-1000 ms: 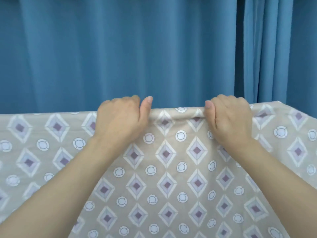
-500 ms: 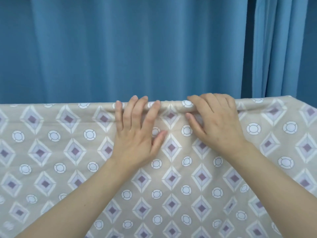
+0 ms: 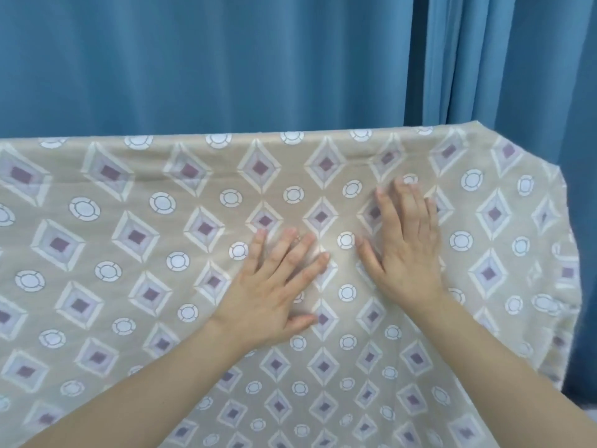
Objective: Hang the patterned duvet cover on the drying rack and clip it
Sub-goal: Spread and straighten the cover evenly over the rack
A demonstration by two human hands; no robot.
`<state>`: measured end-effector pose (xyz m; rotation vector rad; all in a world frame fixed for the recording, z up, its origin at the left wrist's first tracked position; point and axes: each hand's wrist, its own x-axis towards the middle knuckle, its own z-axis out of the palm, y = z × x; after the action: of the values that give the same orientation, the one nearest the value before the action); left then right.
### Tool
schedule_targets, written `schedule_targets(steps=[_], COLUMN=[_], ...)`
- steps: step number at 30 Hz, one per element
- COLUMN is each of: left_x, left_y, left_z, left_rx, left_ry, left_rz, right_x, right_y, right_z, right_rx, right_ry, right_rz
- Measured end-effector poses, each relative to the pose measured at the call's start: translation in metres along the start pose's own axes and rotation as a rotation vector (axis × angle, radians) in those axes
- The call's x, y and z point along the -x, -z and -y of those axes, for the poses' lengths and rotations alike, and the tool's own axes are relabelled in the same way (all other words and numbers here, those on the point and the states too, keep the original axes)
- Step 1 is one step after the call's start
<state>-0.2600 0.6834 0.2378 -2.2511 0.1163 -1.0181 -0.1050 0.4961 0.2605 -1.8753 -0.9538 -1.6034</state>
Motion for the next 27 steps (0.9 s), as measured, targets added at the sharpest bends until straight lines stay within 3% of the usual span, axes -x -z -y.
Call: schedule_targets(steps=[3, 5, 9, 14, 23, 27], left_x=[0.012, 0.017, 0.008, -0.019, -0.084, -0.129], left_y=[-0.010, -0.011, 0.002, 0.022, 0.066, 0.093], left_z=[-0.005, 0.000, 0.017, 0.026, 0.019, 0.011], left_rx=[-0.038, -0.034, -0.042, -0.046, 0.037, 0.095], left_ry=[-0.112, -0.093, 0.059, 0.179, 0.177, 0.218], left_rz=[0.114, 0.101, -0.030, -0.179, -0.433, -0.404], right_x=[0.017, 0.016, -0.002, -0.039, -0.073, -0.085], right_y=[-0.006, -0.008, -0.008, 0.004, 0.026, 0.040], right_z=[-0.004, -0.003, 0.008, 0.013, -0.023, -0.049], right_rx=[0.022, 0.018, -0.007, 0.014, 0.084, 0.045], right_ry=[-0.047, -0.054, -0.029, -0.025, -0.128, -0.080], right_rz=[0.020, 0.024, -0.004, -0.171, -0.187, -0.147])
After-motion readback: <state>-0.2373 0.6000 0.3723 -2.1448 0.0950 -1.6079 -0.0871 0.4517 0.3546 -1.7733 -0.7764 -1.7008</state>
